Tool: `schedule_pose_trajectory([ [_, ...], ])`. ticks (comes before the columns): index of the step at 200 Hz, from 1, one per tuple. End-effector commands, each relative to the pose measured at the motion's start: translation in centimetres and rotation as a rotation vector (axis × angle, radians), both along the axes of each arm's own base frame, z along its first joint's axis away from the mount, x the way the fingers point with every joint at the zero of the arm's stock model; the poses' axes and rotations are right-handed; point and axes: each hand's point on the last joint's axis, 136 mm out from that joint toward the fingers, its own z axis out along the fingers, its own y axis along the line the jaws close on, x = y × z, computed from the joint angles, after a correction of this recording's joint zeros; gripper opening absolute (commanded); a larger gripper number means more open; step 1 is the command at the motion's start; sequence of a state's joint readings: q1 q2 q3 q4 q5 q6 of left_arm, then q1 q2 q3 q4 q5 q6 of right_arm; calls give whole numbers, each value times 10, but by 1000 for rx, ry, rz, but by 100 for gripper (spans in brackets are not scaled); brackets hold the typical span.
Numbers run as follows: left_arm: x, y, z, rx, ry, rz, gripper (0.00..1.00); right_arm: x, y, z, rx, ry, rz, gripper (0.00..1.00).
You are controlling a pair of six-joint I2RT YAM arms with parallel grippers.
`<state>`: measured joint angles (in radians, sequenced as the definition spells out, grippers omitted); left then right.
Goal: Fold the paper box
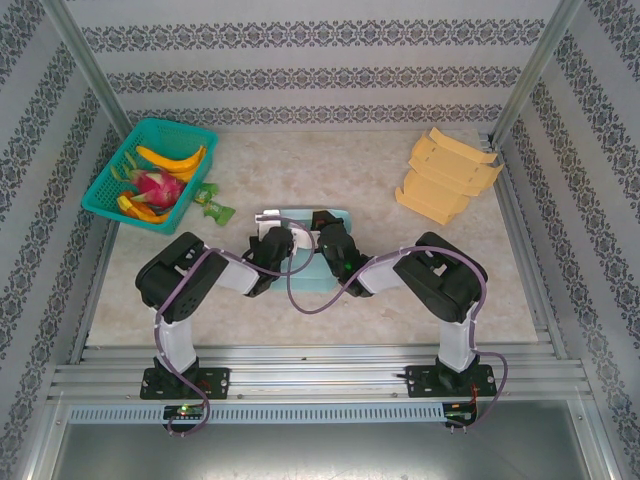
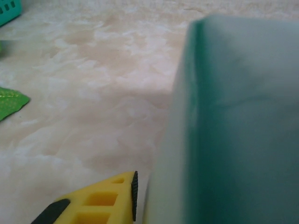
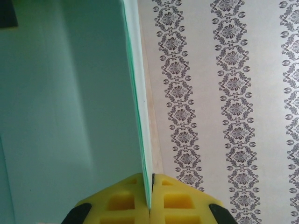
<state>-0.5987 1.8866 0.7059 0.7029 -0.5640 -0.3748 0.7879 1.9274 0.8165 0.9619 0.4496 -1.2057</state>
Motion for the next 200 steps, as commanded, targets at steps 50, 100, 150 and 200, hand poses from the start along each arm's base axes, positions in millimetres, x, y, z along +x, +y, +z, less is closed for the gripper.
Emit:
schedule_pose_trajectory([
  [50,-6,50,-19,125,62,237,3,-4,-8,-26,-12,83,-26,0],
  [100,-4,27,-4,14,52,109,45,-2,-8,-28,-14,87,-35,0],
  [150,-18,15,20,-92,26,2,49,1,-10,-29,-13,94,-56,0],
  [200,-34,4,39,-152,19,-108,56,1,-10,-29,-10,99,-60,0],
])
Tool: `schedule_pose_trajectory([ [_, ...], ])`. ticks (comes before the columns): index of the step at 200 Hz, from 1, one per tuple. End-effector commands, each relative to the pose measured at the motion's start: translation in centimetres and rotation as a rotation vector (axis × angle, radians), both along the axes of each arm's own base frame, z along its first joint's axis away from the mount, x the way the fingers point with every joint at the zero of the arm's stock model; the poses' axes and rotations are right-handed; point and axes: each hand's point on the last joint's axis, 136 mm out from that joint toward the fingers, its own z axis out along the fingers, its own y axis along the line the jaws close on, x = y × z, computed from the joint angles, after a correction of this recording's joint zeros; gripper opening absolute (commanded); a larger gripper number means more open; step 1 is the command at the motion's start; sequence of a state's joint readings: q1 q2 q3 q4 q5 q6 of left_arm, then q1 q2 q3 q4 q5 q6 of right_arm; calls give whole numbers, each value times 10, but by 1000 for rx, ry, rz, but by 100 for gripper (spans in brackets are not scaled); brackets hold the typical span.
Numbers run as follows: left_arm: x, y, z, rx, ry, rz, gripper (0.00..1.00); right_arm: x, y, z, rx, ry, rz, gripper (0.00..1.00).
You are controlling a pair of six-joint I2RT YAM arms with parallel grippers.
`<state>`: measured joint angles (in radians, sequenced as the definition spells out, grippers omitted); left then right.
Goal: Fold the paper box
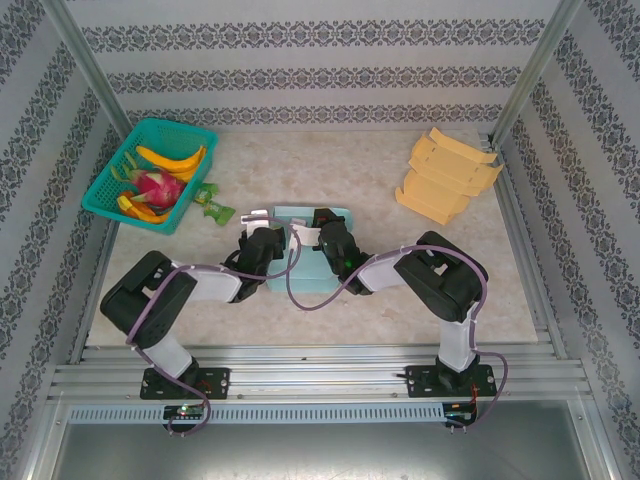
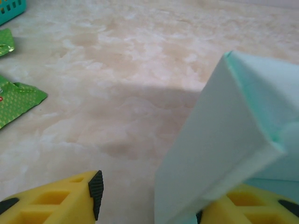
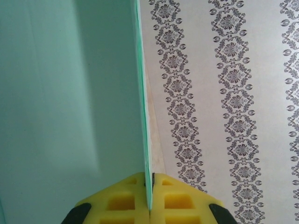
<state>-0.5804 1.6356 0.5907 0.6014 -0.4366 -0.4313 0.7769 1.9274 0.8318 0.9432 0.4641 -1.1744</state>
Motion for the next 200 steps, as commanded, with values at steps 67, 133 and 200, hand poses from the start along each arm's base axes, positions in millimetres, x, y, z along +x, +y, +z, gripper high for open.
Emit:
schedule_pose_trajectory([
  [67,-5,-2,23,8,-34,-97,54,-7,-3,-29,-21,98,-20,0],
  [133,21,-22,7,112,-39,-167,40,-8,-2,-31,-21,103,-12,0],
  [200,28,-19,0,127,-65,-124,0,-11,4,-30,3,109,11,19],
])
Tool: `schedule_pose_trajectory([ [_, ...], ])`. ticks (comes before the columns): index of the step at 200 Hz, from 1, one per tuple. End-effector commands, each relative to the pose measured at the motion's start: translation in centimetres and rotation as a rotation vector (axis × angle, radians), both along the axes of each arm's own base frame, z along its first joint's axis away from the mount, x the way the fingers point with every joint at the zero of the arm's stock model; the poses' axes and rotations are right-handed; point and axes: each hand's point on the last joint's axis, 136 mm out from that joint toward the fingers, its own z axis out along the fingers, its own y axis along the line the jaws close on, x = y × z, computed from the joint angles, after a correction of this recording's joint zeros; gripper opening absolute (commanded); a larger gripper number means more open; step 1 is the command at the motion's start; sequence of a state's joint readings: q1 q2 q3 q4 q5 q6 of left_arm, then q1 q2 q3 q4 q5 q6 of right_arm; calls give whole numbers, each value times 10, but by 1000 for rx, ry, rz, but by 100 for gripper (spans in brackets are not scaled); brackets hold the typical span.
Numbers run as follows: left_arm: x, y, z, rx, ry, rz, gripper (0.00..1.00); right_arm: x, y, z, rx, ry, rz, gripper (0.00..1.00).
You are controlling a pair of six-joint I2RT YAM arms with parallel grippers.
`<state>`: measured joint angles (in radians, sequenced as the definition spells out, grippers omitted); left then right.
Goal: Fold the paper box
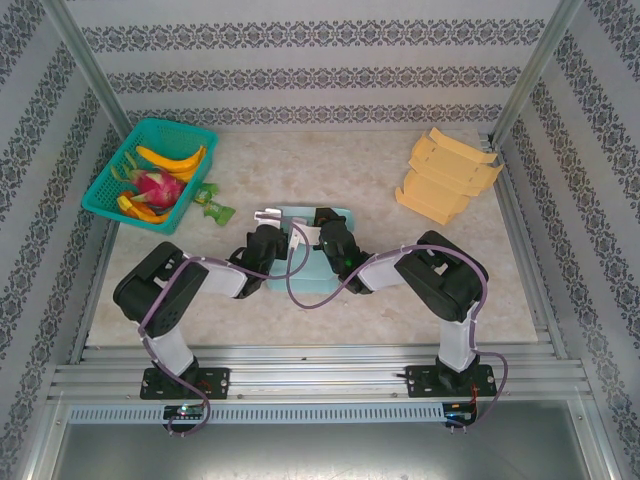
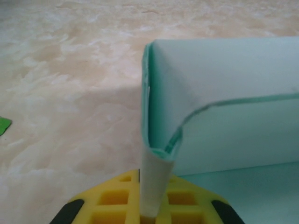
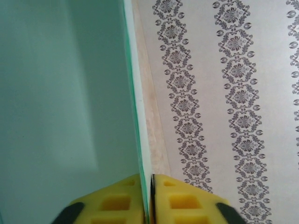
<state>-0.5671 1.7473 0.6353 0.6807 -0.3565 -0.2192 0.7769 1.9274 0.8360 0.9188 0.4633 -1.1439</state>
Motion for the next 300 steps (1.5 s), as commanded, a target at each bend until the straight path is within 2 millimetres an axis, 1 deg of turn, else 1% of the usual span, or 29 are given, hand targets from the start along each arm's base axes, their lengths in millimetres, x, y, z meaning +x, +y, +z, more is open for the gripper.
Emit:
schedule_pose_trajectory([
  [1,13,-1,15,-27,-68,21,0,-10,4,-26,-10,86,18,20],
  [18,12,0,13,-29,-66,27,0,-12,5,-22,9,90,24,31],
  [25,12,1,12,-28,-66,33,0,-13,6,-18,27,89,27,40],
  [34,12,2,10,-27,-65,38,0,-15,6,-13,49,90,30,57],
  [36,12,3,10,-27,-66,41,0,-15,7,-10,57,88,31,59],
  [40,12,2,11,-31,-66,43,0,-16,6,-7,69,88,30,61],
  [61,10,4,9,-44,-62,52,0,-23,4,7,121,95,39,62],
  [77,9,5,10,-62,-62,60,0,-30,-1,14,152,117,42,63],
  [103,6,5,12,-91,-58,62,0,-38,-15,26,186,113,11,65],
  [116,5,5,13,-104,-54,68,0,-44,-23,36,253,116,-8,65],
  [119,5,6,13,-106,-52,70,0,-47,-25,34,261,132,-15,65],
  [138,2,9,15,-121,-52,88,0,-59,-40,45,422,180,-75,66],
  [155,-1,12,17,-130,-53,98,0,-72,-51,50,567,276,-138,66],
  [166,-2,13,18,-137,-55,102,0,-77,-60,57,679,321,-191,66],
  [185,-5,15,20,-157,-58,110,0,-86,-73,64,864,403,-282,71],
  [197,-7,16,19,-171,-57,116,0,-90,-76,65,982,479,-327,71],
  [217,-9,15,15,-199,-54,115,0,-91,-72,68,1157,606,-384,71],
  [230,-11,14,13,-212,-57,111,0,-89,-59,74,1238,681,-370,71],
  [262,-12,16,7,-195,-59,121,0,-82,-31,93,1407,763,-300,71],
  [286,-10,14,2,-176,-59,121,0,-73,-11,98,1415,805,-279,70],
  [300,-10,14,0,-177,-58,117,0,-65,-3,91,1399,813,-297,71],
])
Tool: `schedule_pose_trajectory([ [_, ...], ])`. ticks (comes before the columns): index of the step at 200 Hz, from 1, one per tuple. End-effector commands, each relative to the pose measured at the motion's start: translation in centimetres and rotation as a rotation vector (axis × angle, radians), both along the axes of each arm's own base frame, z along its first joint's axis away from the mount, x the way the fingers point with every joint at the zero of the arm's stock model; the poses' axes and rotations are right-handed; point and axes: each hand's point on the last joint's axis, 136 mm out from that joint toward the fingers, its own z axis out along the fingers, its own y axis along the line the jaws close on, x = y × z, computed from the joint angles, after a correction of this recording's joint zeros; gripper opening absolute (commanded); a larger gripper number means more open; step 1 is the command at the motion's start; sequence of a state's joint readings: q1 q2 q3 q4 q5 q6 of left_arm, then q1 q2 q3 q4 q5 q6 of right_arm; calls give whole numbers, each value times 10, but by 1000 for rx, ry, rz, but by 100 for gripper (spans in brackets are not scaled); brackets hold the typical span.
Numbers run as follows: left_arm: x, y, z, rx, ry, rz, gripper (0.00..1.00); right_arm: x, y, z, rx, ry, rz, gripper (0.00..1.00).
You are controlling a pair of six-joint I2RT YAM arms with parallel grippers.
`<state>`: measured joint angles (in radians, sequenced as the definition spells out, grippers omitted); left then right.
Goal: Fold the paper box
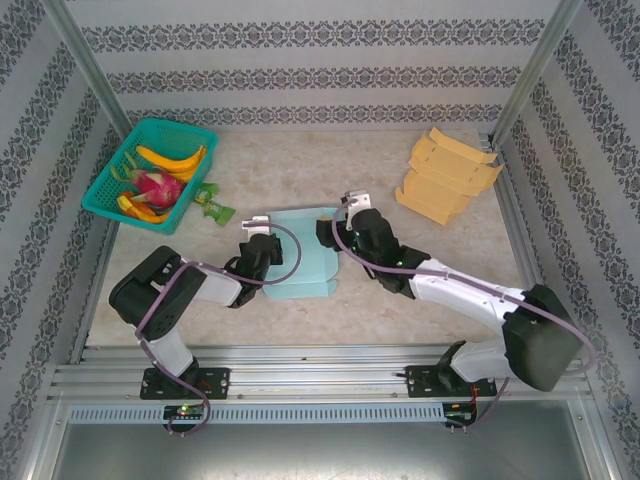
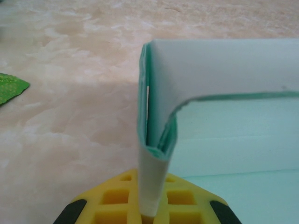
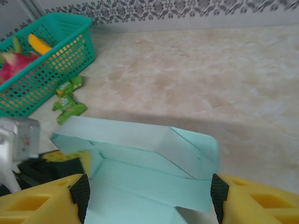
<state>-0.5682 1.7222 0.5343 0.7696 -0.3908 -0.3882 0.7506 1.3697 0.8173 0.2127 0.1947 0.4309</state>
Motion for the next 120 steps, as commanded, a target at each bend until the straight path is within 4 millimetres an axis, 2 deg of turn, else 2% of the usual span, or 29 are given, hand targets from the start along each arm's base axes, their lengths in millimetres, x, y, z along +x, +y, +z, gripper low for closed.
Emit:
schedule_pose_trajectory([
  [1,6,-3,7,-31,-49,17,0,9,25,9,94,38,20,70],
  [62,8,-6,-4,-33,-46,11,0,40,35,-17,93,67,-22,70],
  [94,8,-10,-7,-45,-48,-6,0,50,26,-37,100,98,-89,68],
  [120,6,-15,-4,-55,-56,-26,0,53,24,-41,116,89,-109,68],
])
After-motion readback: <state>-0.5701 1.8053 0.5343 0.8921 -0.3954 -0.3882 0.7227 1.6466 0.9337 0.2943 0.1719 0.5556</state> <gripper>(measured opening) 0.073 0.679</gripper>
